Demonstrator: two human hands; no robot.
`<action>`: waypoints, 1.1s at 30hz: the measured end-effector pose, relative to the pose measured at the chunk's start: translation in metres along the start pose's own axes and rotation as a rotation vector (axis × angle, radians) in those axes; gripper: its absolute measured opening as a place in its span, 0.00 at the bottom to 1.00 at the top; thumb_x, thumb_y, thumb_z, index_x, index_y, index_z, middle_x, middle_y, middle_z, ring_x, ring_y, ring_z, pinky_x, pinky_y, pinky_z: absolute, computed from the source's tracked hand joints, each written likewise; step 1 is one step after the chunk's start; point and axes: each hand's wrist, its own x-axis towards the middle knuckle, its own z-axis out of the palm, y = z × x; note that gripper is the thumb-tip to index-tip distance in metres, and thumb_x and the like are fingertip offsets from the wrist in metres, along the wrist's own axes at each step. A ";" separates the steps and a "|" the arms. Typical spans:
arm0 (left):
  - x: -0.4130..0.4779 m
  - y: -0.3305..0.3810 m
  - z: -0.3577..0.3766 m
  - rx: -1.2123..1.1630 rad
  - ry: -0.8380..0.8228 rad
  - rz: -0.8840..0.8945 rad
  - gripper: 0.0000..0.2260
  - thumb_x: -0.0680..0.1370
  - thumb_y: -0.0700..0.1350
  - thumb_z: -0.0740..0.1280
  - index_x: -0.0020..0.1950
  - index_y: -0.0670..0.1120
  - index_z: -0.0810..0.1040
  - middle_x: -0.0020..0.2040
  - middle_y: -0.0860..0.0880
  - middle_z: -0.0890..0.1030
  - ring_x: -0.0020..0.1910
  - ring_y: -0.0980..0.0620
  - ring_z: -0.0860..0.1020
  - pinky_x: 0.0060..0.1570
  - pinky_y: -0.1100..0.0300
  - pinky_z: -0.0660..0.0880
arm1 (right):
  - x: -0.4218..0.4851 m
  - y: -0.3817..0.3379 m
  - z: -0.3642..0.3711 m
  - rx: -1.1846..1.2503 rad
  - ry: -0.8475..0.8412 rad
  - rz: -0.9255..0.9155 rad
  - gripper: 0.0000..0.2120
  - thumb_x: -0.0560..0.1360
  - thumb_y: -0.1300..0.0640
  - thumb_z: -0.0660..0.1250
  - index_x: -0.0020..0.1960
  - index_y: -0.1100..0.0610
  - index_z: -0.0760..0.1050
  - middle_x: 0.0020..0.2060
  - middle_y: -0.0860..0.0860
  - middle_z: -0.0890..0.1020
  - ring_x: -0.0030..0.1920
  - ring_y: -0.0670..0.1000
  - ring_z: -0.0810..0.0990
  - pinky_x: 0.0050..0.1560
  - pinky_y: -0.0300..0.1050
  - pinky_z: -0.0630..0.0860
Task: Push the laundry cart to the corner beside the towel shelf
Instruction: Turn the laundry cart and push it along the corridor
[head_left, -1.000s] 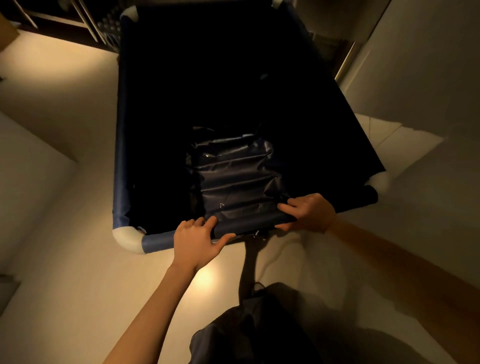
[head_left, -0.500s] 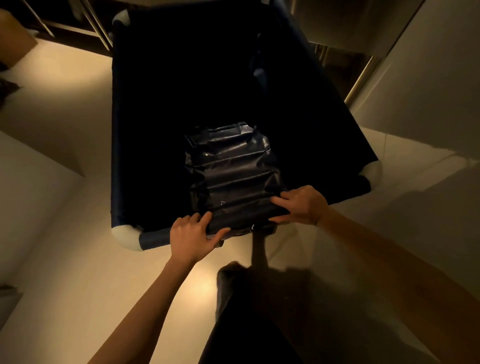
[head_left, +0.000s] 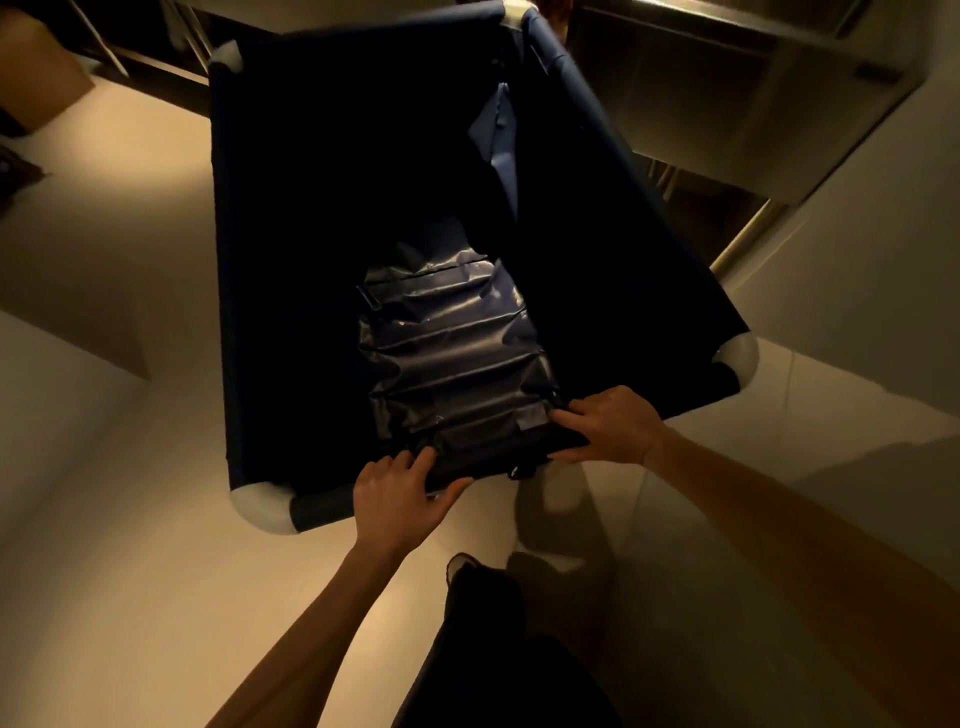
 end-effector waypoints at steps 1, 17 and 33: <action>0.009 0.005 0.001 -0.003 -0.008 -0.011 0.33 0.75 0.70 0.47 0.42 0.46 0.80 0.28 0.48 0.78 0.26 0.48 0.76 0.30 0.61 0.68 | 0.003 0.011 0.001 0.014 0.006 -0.011 0.26 0.66 0.37 0.72 0.52 0.53 0.69 0.31 0.51 0.81 0.27 0.53 0.80 0.25 0.38 0.70; 0.106 0.072 0.035 0.044 -0.021 -0.186 0.32 0.74 0.72 0.48 0.45 0.49 0.80 0.31 0.49 0.79 0.28 0.48 0.78 0.32 0.59 0.72 | 0.020 0.162 0.035 0.068 0.053 -0.179 0.24 0.76 0.35 0.49 0.50 0.53 0.73 0.30 0.51 0.80 0.26 0.52 0.79 0.24 0.39 0.73; 0.090 0.053 0.031 0.068 0.010 -0.119 0.34 0.73 0.72 0.46 0.45 0.48 0.80 0.32 0.48 0.80 0.29 0.48 0.78 0.32 0.60 0.71 | 0.024 0.131 0.027 0.058 0.046 -0.118 0.24 0.73 0.35 0.52 0.48 0.53 0.75 0.31 0.50 0.82 0.26 0.52 0.79 0.24 0.38 0.71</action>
